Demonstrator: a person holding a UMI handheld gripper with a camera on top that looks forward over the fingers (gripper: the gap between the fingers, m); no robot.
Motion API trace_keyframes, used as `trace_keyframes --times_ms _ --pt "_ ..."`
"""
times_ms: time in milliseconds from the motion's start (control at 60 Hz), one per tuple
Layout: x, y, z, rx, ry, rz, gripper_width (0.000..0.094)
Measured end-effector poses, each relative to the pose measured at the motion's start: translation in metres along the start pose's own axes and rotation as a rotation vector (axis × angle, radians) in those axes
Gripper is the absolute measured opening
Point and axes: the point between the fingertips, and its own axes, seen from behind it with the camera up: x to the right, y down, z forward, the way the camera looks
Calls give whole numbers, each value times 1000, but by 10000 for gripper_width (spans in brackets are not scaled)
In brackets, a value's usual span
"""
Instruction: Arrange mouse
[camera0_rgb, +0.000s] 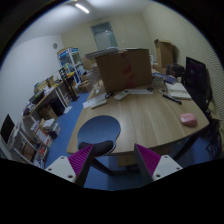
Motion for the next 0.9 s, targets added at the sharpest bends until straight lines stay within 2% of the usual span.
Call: trace_keyframes --times_ms 300,683,817,900 --pt "70 13 -12 -12 40 28 807" --pt "307 -13 -1 10 234 -94 811" --pt "368 -28 34 34 228 -117 809" --pt "392 -26 56 10 218 -138 806"
